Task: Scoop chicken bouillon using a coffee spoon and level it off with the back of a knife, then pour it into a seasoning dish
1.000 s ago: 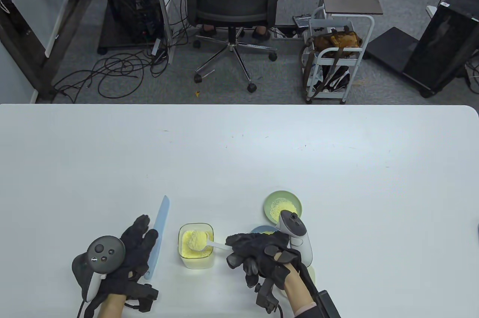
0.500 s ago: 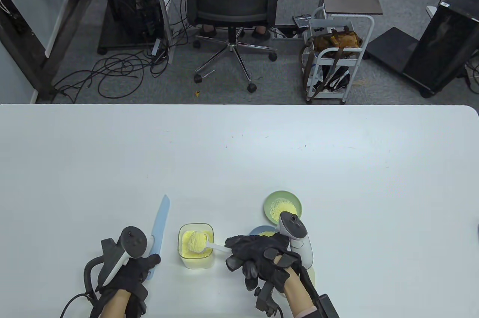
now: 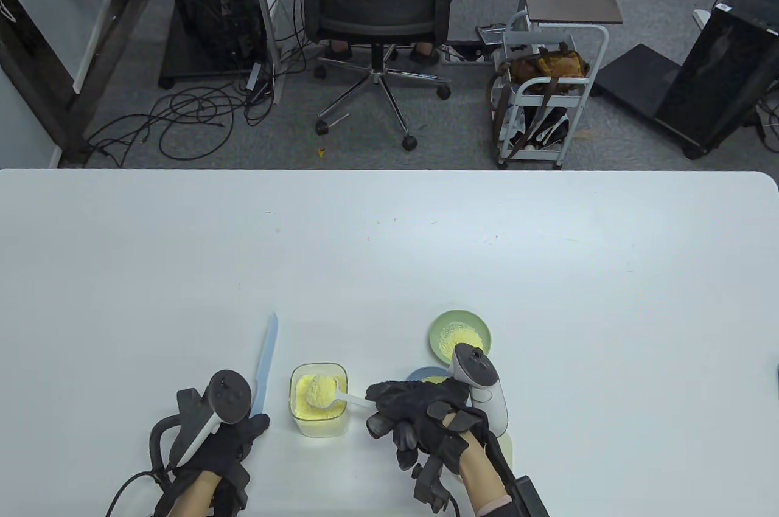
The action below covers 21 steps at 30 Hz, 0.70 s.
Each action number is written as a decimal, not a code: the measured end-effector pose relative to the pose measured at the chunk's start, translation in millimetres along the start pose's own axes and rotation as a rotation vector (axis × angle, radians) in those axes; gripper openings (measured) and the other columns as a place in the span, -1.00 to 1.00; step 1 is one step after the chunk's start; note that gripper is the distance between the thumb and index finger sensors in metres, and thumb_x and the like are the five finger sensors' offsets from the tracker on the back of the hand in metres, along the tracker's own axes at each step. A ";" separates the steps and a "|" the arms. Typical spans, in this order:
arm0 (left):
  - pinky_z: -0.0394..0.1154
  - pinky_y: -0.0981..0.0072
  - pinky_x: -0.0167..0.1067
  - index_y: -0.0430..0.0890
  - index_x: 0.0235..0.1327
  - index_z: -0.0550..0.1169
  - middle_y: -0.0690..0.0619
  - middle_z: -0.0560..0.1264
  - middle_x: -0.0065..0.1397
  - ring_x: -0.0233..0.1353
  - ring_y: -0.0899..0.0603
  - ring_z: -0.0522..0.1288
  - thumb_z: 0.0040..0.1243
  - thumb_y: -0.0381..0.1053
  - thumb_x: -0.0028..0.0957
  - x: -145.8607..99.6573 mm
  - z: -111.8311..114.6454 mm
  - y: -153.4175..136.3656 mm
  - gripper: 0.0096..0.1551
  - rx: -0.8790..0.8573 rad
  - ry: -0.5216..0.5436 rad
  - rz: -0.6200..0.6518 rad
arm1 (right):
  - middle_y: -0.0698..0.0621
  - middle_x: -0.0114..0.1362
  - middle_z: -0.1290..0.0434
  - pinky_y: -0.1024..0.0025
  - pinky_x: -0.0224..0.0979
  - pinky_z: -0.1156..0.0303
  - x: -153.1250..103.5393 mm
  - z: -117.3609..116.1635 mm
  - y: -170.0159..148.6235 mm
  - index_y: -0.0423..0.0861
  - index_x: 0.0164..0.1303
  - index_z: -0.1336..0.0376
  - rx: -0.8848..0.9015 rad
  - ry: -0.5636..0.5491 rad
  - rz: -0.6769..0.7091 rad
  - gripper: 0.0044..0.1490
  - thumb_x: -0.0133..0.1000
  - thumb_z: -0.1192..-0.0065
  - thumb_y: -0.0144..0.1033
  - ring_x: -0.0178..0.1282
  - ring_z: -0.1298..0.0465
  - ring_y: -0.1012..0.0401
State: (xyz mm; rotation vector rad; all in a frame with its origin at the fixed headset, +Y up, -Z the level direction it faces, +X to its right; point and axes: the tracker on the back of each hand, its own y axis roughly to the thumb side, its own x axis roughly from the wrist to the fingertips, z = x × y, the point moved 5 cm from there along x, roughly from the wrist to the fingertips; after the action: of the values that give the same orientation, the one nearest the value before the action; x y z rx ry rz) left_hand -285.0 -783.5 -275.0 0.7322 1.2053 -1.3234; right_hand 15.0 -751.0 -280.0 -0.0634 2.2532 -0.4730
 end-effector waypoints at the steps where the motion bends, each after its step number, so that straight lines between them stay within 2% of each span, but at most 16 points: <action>1: 0.56 0.08 -0.01 -0.19 -0.12 0.65 -0.08 0.69 -0.27 -0.43 0.06 0.66 0.43 0.18 -0.13 -0.9 -2.1 -0.1 -0.47 -0.035 -0.010 0.010 | -0.44 -0.23 -0.44 0.53 -0.65 -0.67 -0.4 0.2 -0.1 -0.56 0.04 -0.03 0.002 -0.004 0.002 -0.49 0.07 -0.08 -0.57 -0.64 -0.61 0.50; 6: 0.55 0.08 0.00 -0.21 -0.12 0.66 -0.10 0.69 -0.27 -0.43 0.05 0.65 0.44 0.17 -0.12 -23.8 -35.4 9.3 -0.48 -0.260 0.046 0.134 | -0.44 -0.23 -0.44 0.53 -0.65 -0.67 -1.8 1.0 0.3 -0.56 0.04 -0.03 0.004 -0.012 0.007 -0.49 0.07 -0.08 -0.57 -0.64 -0.61 0.50; 10: 0.54 0.07 0.01 -0.21 -0.11 0.66 -0.11 0.69 -0.26 -0.42 0.04 0.65 0.45 0.16 -0.10 -50.7 -53.1 28.4 -0.48 -0.423 -0.004 0.347 | -0.44 -0.22 -0.44 0.53 -0.64 -0.67 -2.0 0.8 0.5 -0.56 0.04 -0.03 0.004 -0.014 0.010 -0.49 0.07 -0.08 -0.57 -0.64 -0.61 0.50; 13: 0.54 0.06 0.02 -0.22 -0.10 0.66 -0.12 0.69 -0.25 -0.41 0.03 0.65 0.45 0.15 -0.08 -62.6 -49.5 48.0 -0.49 -0.496 -0.138 0.510 | -0.44 -0.22 -0.44 0.53 -0.64 -0.67 -2.1 -0.4 0.2 -0.56 0.04 -0.03 -0.001 -0.015 0.009 -0.49 0.07 -0.08 -0.57 -0.64 -0.61 0.50; 16: 0.54 0.06 0.02 -0.22 -0.09 0.66 -0.12 0.69 -0.25 -0.41 0.03 0.65 0.45 0.15 -0.07 -64.0 -37.9 60.8 -0.49 -0.498 -0.236 0.556 | -0.44 -0.22 -0.44 0.53 -0.64 -0.67 -1.8 -1.0 -0.4 -0.56 0.04 -0.03 -0.001 -0.014 0.010 -0.49 0.07 -0.08 -0.57 -0.63 -0.61 0.50; 18: 0.54 0.06 0.02 -0.23 -0.09 0.66 -0.13 0.70 -0.25 -0.41 0.03 0.66 0.45 0.14 -0.07 -64.7 -32.3 65.9 -0.49 -0.481 -0.258 0.559 | -0.44 -0.22 -0.44 0.53 -0.64 -0.67 -1.5 -2.0 -0.8 -0.56 0.04 -0.03 -0.002 -0.013 0.010 -0.49 0.07 -0.08 -0.57 -0.63 -0.61 0.50; 21: 0.54 0.06 0.01 -0.23 -0.10 0.66 -0.13 0.70 -0.25 -0.41 0.03 0.66 0.45 0.14 -0.07 -63.8 -31.3 64.9 -0.49 -0.404 -0.213 0.515 | -0.44 -0.22 -0.44 0.53 -0.63 -0.67 -1.2 -5.4 -1.3 -0.56 0.04 -0.02 0.006 0.001 0.015 -0.49 0.07 -0.07 -0.57 -0.63 -0.61 0.50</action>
State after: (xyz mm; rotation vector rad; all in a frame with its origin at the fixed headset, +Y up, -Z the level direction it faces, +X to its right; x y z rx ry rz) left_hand -219.6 -722.8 -238.8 0.5414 0.9823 -0.6843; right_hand 11.7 -750.3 -275.4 -0.0428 2.2518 -0.4723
